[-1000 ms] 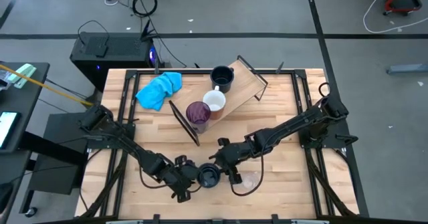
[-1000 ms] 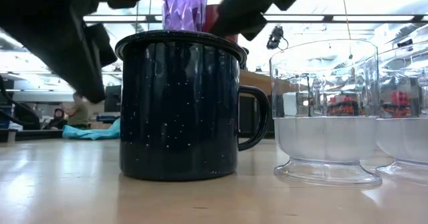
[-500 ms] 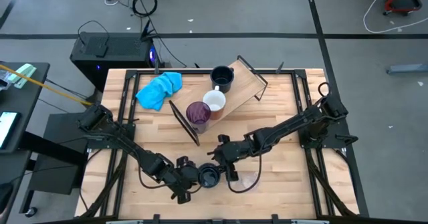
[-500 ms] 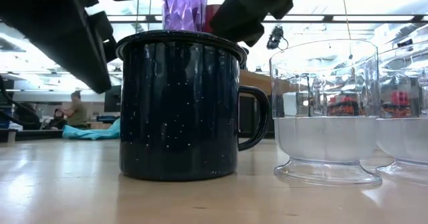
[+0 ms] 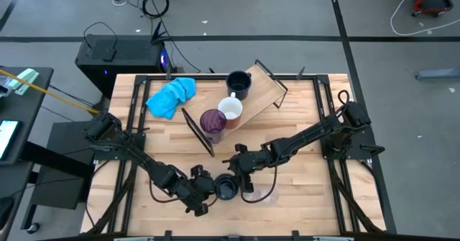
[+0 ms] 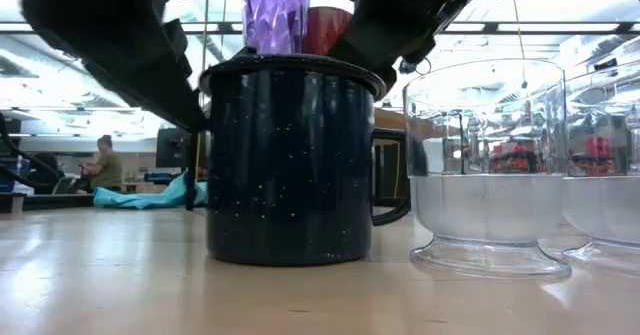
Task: Stack small to large cups/mugs on shelf
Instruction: Put the dark blue mug on the shelf
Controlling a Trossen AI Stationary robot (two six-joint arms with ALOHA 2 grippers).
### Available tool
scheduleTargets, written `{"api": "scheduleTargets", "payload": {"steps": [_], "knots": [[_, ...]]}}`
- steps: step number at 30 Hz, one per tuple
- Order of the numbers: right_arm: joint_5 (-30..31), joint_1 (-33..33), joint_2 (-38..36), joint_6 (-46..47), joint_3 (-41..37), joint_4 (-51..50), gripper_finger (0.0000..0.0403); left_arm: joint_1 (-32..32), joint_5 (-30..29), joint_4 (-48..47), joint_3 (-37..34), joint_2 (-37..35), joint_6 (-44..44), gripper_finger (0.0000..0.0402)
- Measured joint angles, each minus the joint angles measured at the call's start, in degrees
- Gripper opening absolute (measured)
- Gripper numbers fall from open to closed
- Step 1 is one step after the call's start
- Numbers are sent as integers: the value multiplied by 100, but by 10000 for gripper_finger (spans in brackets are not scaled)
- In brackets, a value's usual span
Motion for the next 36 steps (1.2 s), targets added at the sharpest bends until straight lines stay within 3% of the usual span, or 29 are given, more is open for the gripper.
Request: {"api": "scheduleTargets", "payload": {"steps": [6, 23, 28, 36], "knots": [[-554, -216, -34, 201, 2, -168, 179, 0, -112, 26, 0, 2, 130, 55], [-448, -121, 178, 156, 7, -161, 176, 0, -332, 186, -2, 2, 136, 56], [-452, -122, 178, -32, 7, -169, 146, 0, -338, 225, -2, 2, 165, 55], [-443, -201, 178, -346, 7, -297, 65, 0, -478, 257, -2, 2, 359, 59]]}}
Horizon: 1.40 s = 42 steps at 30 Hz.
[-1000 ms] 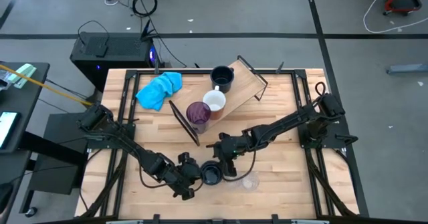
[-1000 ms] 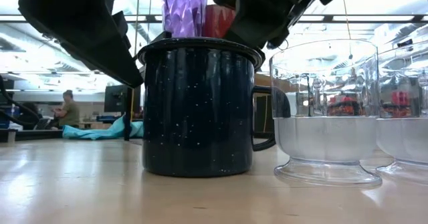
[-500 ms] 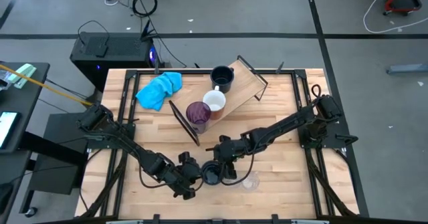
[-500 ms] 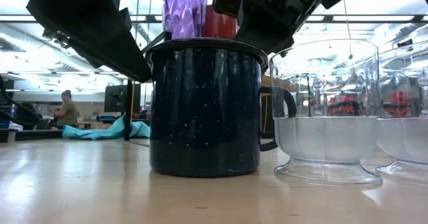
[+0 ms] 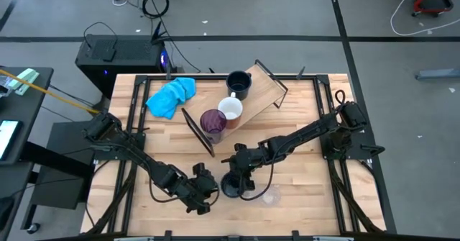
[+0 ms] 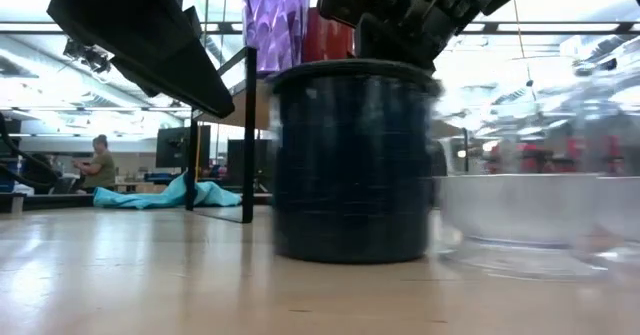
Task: Stack small to large cups/mugs on shelf
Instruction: Put the dark blue mug on the shelf
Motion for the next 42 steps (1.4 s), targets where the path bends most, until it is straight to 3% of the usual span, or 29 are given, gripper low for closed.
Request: {"api": "scheduleTargets", "payload": {"steps": [5, 12, 22, 26, 42], "knots": [[-85, -106, -15, -212, 16, -136, 20, -38, 202, -221, -1, -176, 374, 63], [-49, -250, -213, -676, 12, -681, 20, -40, 208, -731, -4, -390, 573, 53], [540, -299, -1363, -1060, 62, -2336, 16, -133, 208, -793, -4, -391, 670, 52], [738, -373, -1817, -1071, 76, -2556, 16, -146, 210, -800, -4, -391, 667, 51], [725, -828, -2189, -1066, 69, -3179, 16, -142, 222, -824, -4, -391, 622, 54]]}}
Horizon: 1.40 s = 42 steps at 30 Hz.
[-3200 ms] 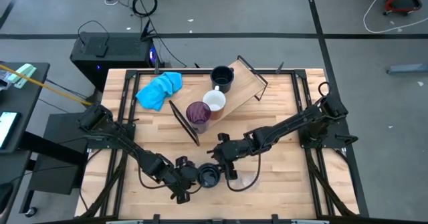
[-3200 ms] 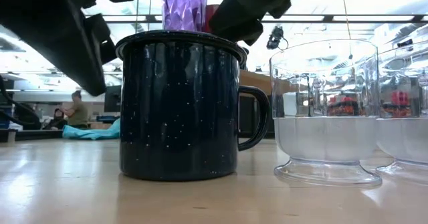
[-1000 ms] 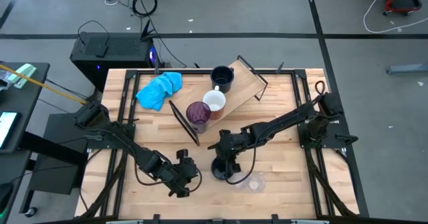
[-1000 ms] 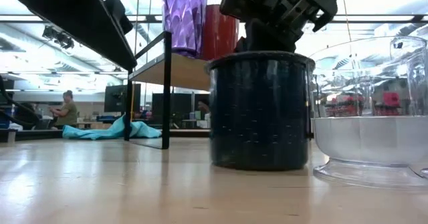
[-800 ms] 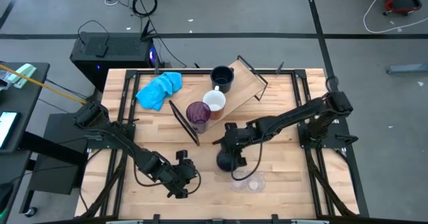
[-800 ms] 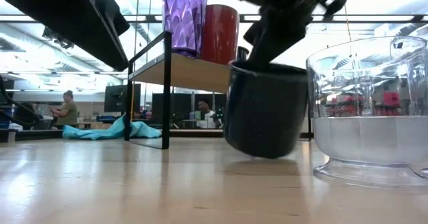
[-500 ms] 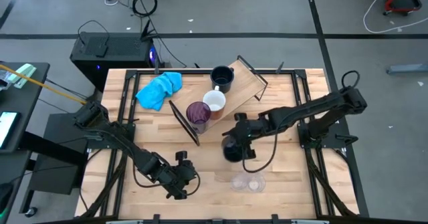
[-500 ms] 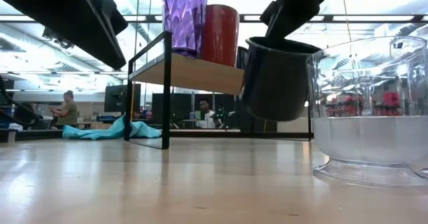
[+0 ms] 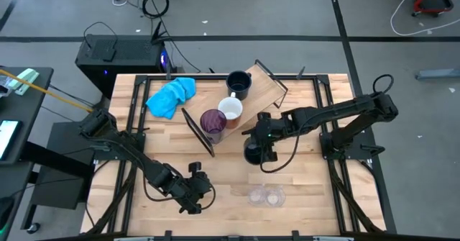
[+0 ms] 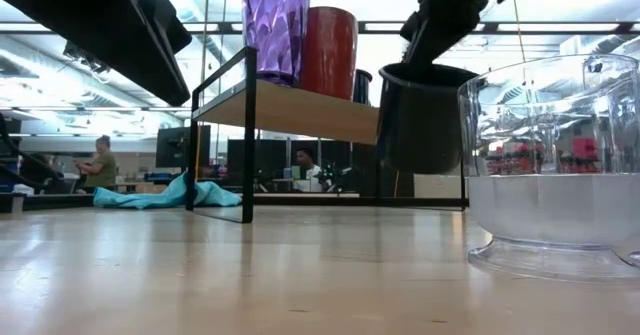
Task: Stack small to large cups/mugs on shelf
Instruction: Put the dark blue mug on the shelf
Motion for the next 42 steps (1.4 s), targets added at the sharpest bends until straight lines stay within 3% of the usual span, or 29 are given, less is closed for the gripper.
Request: {"api": "scheduleTargets", "payload": {"steps": [12, 19, 27, 34, 42], "knots": [[-23, -530, -1027, -116, 0, -195, 16, 0, 31, 0, 0, 0, -4, 50], [-483, -1174, -1414, -172, 80, -285, 16, 0, 31, 0, 0, 0, 43, 55], [-868, -2061, -1177, -467, 716, -659, 16, 0, 31, -2, 2, 2, 199, 48], [-1711, -2907, -838, -765, 981, -670, 15, 0, 31, -2, 2, 2, 245, 56], [-2347, -3375, -393, -1005, 1231, -740, 16, 0, 31, -2, 2, 2, 315, 51]]}}
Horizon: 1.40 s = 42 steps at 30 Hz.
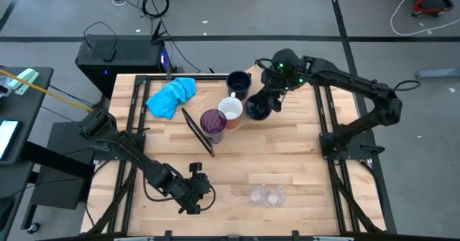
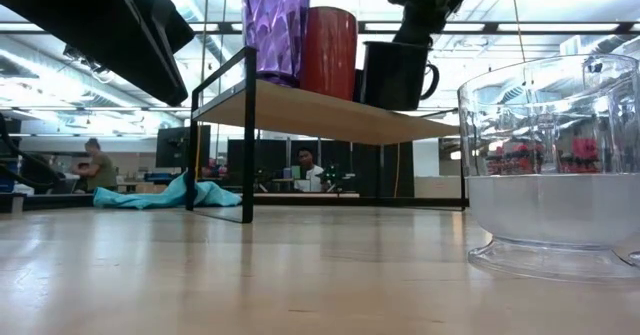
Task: Stack small to large cups/mugs on shelf
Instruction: Put the dark blue mug on the shelf
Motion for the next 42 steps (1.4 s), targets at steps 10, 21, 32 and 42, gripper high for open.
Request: {"api": "scheduleTargets", "payload": {"steps": [10, 21, 32, 42], "knots": [[-37, -232, 106, -191, 13, 6, 24, 0, 0, 40, 2, 0, -125, 56], [22, -326, 240, -317, 9, 71, 28, 0, 0, 52, 2, 0, -248, 51], [174, -320, 434, -377, -7, 321, 75, 0, 0, 52, 2, 2, -246, 50], [329, -320, 434, -414, -9, 438, 79, 0, 0, 55, 2, 2, -243, 48]]}}
